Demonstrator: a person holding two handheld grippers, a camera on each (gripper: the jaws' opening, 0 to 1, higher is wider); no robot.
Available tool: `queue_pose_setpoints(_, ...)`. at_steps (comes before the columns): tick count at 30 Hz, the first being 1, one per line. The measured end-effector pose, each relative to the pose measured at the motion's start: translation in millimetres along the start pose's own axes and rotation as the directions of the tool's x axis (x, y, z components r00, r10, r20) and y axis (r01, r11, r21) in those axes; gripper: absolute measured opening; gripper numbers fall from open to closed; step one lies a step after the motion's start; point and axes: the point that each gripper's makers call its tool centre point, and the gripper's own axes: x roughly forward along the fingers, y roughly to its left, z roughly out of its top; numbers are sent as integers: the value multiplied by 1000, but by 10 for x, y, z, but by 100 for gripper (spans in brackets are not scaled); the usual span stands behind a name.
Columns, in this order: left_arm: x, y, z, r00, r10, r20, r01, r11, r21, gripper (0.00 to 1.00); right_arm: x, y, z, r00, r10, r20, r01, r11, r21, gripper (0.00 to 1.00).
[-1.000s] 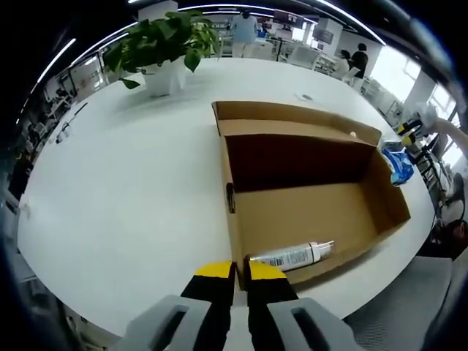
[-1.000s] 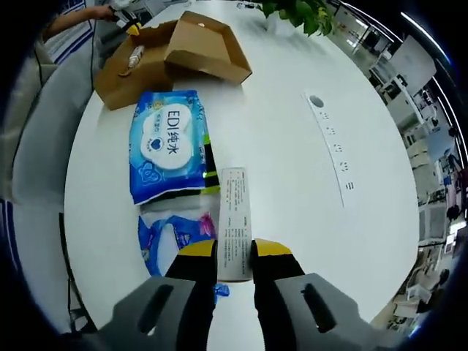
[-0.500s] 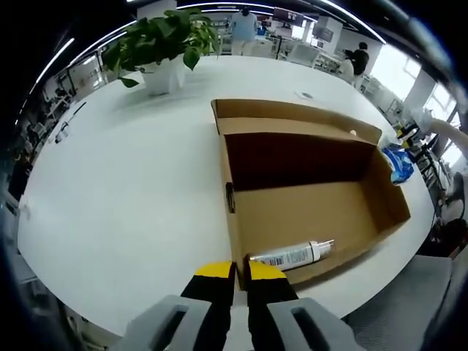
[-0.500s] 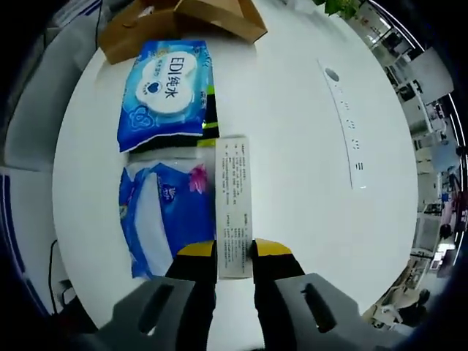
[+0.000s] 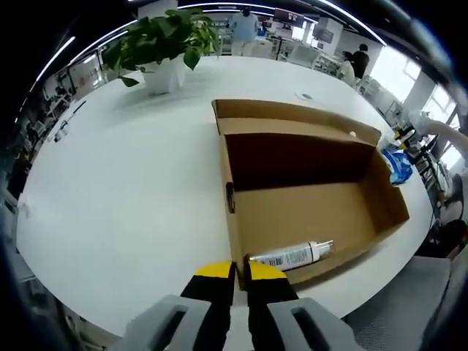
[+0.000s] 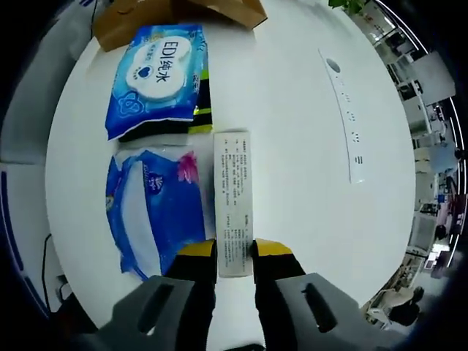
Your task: Operate the shoe box by opening the lid, removing the specified soft item, and placing it in the target area until the item is outside and the box remains undamaged.
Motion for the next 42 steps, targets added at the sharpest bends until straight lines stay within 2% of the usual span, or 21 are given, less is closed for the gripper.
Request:
queue_pose_setpoints(13, -11, -13, -13, 1000, -4, 14, 4, 1000, -2, 6, 50, -69, -12, 1000, -18, -7, 18, 1000, 12, 25)
queue_pose_setpoints(14, -12, -16, -11, 1000, -5, 16, 5, 1000, 4, 6, 42, -82, -15, 1000, -29, -7, 29, 999, 18, 26)
queue_pose_setpoints(19, -26, -21, 2, 1000, 12, 27, -14, 998, 54, 9, -78, -201, 10, 994, -106, 8, 106, 993, 47, 47)
queue_pose_setpoints(26, -84, -52, 1, 999, 8, 33, -11, 995, 98, 14, -254, -171, 57, 989, -144, 30, 141, 986, 90, 53)
queue_pose_setpoints(31, -142, -63, 13, 999, -1, 44, -5, 992, 126, 19, -393, -125, 97, 982, -180, 55, 169, 972, 161, 60)
queue_pose_setpoints(33, -173, -82, 37, 999, -9, 50, 1, 989, 149, 20, -450, -47, 154, 982, -165, 92, 141, 964, 225, 60)
queue_pose_setpoints(39, -279, -206, 194, 995, -61, 82, 43, 977, 207, 24, -697, 93, 323, 959, -219, 180, 143, 922, 360, 68)
queue_pose_setpoints(42, -313, -277, 282, 992, -90, 92, 64, 964, 256, 27, -796, 202, 412, 947, -230, 225, 126, 909, 397, 71)
